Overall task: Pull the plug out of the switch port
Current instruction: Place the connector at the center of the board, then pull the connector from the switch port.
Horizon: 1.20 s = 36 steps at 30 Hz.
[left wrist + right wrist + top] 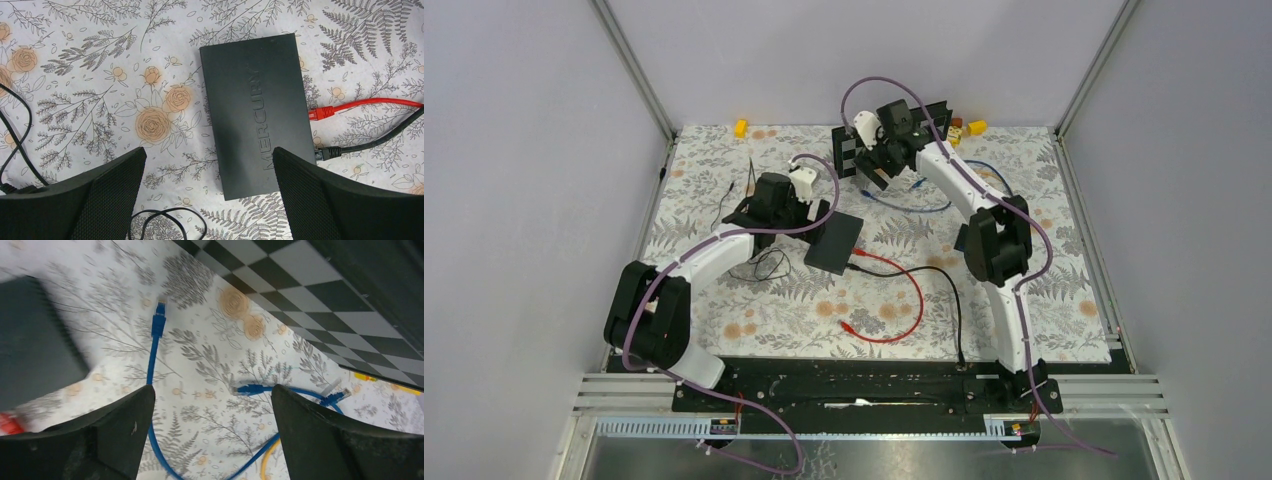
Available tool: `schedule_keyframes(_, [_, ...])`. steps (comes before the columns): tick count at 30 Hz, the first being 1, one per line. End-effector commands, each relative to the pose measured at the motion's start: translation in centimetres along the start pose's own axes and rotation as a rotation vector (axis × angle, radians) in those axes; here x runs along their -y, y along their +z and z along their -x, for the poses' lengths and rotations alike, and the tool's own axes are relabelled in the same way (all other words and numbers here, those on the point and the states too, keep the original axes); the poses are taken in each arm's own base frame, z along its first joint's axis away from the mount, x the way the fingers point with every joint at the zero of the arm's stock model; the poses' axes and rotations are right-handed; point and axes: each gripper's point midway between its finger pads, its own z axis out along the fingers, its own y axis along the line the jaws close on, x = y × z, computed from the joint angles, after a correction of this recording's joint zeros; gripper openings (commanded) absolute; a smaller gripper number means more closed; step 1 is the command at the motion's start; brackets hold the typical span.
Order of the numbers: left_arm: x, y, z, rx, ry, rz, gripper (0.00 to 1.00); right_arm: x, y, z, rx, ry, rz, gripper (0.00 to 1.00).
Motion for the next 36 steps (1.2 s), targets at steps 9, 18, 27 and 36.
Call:
schedule_keyframes(9, [-0.4, -0.6, 1.0, 0.027, 0.041, 0.010, 0.99, -5.6, -7.4, 3.8, 0.178, 0.194, 0.306, 0.94])
schedule_keyframes(18, [1.1, 0.3, -1.2, -0.058, 0.043, -0.087, 0.99, -11.3, -7.8, -0.5, 0.187, 0.398, 0.522, 0.87])
schedule_keyframes(27, [3.0, 1.4, -3.9, -0.146, 0.032, -0.210, 0.99, -14.2, -4.9, -4.6, 0.132, 0.510, 0.682, 0.82])
schedule_keyframes(36, [3.9, 2.4, -6.2, -0.233, -0.016, -0.276, 0.99, -16.5, -2.8, -6.6, 0.077, 0.621, 0.846, 0.78])
